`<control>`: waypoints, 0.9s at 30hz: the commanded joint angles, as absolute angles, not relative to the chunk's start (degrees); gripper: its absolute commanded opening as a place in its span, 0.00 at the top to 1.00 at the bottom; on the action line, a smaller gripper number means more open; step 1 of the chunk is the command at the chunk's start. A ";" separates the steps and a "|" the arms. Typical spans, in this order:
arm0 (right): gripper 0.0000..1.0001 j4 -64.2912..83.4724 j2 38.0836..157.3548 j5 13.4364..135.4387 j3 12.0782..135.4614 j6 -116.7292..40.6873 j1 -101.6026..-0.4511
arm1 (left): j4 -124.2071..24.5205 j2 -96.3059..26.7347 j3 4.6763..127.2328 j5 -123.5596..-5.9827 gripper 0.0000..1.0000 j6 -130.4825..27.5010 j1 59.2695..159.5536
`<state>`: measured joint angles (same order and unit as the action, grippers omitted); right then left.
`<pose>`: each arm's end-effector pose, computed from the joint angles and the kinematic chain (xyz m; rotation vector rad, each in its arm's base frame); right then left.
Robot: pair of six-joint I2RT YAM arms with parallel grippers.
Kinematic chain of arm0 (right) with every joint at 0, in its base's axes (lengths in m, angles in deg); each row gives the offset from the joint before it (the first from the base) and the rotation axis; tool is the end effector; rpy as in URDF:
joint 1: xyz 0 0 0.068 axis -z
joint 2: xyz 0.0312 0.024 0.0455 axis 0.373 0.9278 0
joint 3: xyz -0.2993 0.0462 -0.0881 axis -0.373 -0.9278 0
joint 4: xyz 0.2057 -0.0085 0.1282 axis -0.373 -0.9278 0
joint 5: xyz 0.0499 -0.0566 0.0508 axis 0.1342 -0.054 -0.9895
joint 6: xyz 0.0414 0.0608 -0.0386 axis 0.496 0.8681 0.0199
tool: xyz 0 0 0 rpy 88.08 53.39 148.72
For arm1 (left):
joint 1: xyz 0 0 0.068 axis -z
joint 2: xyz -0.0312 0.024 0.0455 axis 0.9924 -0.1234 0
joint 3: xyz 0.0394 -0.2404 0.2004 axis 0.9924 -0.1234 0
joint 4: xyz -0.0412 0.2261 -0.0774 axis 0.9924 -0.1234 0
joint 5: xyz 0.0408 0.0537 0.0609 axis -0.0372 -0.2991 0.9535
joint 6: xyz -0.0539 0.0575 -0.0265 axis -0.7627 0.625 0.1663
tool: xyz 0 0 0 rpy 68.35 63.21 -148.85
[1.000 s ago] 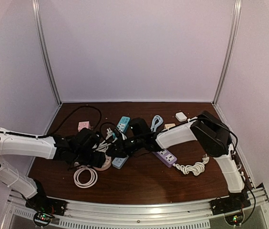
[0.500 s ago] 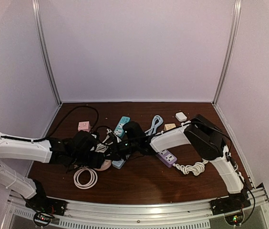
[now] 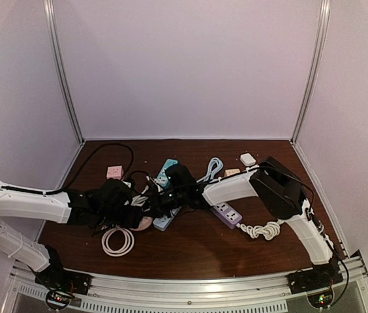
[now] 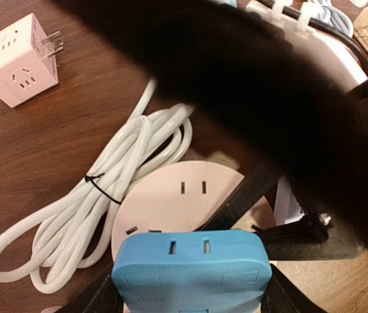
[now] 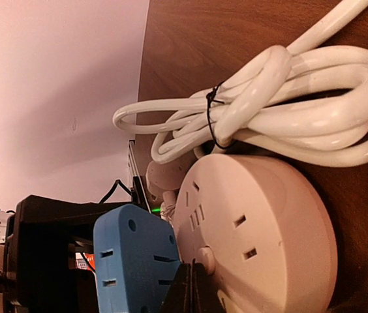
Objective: Pull the plug off the socket
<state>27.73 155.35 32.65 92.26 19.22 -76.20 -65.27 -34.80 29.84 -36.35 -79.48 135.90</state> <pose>0.2828 0.4881 0.1465 0.4582 -2.3882 -1.7828 0.1648 -0.1768 0.2023 0.1391 2.4313 -0.2946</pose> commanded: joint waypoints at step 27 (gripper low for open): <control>0.98 -0.88 160.59 39.57 97.04 -1.14 -78.15 | -53.51 -24.82 24.13 -30.26 0.65 -84.12 136.17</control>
<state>8.54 156.18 36.65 100.96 0.07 -77.19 -64.35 -25.49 23.52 -34.12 -81.38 136.28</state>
